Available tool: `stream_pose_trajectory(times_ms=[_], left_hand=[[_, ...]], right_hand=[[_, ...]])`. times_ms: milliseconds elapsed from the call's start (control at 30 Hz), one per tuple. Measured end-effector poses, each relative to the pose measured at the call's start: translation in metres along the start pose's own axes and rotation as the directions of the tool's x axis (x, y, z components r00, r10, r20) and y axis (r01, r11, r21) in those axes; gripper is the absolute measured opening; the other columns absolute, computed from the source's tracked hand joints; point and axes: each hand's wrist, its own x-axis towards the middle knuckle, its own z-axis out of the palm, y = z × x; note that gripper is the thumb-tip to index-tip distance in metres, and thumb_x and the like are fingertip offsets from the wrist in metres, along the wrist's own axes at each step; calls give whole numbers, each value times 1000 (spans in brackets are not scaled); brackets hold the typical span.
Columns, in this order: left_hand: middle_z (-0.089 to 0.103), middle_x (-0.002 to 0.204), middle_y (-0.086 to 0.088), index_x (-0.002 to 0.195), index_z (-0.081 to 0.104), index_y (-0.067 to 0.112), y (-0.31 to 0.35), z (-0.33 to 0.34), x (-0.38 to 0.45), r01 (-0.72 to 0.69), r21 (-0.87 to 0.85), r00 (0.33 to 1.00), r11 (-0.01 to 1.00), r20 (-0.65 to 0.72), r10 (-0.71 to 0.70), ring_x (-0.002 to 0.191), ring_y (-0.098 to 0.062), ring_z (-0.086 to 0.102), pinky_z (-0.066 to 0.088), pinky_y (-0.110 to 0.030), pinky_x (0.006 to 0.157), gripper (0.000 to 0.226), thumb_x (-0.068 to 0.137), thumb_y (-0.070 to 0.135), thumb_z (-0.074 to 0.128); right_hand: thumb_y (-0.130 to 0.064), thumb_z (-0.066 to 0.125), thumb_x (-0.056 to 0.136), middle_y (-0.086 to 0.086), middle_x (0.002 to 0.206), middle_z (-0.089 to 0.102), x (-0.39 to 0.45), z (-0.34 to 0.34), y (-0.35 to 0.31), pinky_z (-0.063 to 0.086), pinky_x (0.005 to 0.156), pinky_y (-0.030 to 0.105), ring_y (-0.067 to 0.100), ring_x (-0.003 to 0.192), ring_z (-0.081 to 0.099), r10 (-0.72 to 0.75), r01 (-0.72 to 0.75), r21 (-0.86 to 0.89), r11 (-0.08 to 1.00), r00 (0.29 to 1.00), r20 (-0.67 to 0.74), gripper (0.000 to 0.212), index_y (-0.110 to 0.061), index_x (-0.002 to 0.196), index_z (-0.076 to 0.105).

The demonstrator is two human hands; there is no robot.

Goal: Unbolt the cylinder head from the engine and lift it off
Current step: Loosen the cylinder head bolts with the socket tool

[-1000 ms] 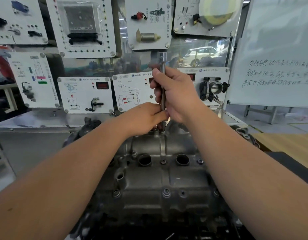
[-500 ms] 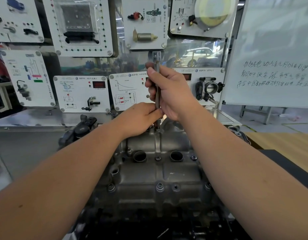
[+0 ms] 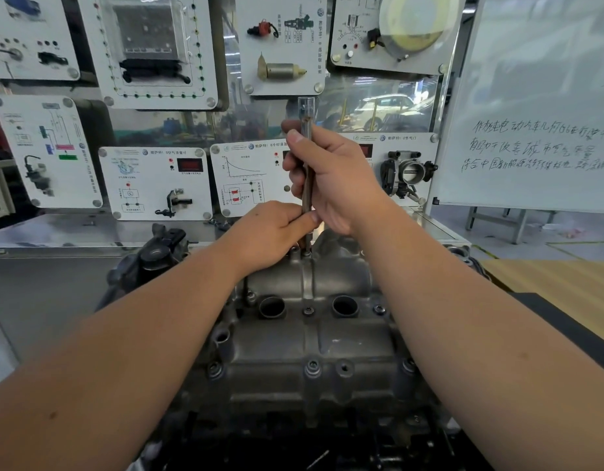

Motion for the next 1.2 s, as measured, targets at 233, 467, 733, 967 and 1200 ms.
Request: stream_pose_trajectory(times_ms=[233,467,733,967,1200], left_hand=[[70,75,-14,72,61,6,1,2,0,-31,-11,999,999,-18,31,71,-22,67,49,-35,68,50,104,43,52],[70,75,-14,77,63,3,-1,2,1,-8,-43,1000,999,-2,8,72,-24,68,50,-40,69,50,104,44,51],[74,90,-18,90,69,5,1,0,-3,61,-85,997,995,55,-56,87,-31,70,54,-48,85,46,103,46,52],[76,88,-9,85,70,16,4,-5,-6,70,-96,997,993,48,-66,88,-28,72,56,-55,85,31,100,40,58],[74,81,-5,74,60,21,5,-1,-5,33,-33,999,999,-18,-34,75,-17,68,52,-36,69,32,99,43,60]], right_hand=[[-15,58,102,4,68,65,2,-3,2,49,65,30,14,57,53,-3,4,-11,1000,1000,24,11,-15,106,68],[-16,59,102,4,69,65,2,-3,4,47,64,31,14,57,51,-22,22,-25,999,1000,19,11,-16,107,69],[-23,59,101,9,81,74,2,-13,-2,55,64,34,21,64,66,-16,52,-271,961,991,133,11,-22,105,70],[-24,62,100,11,85,70,-1,-12,-1,61,71,40,19,69,72,-177,168,-547,820,984,38,13,-15,98,71],[-18,67,95,15,77,70,-1,-12,-3,59,75,43,19,72,72,-324,201,-713,672,945,-40,19,1,92,70]])
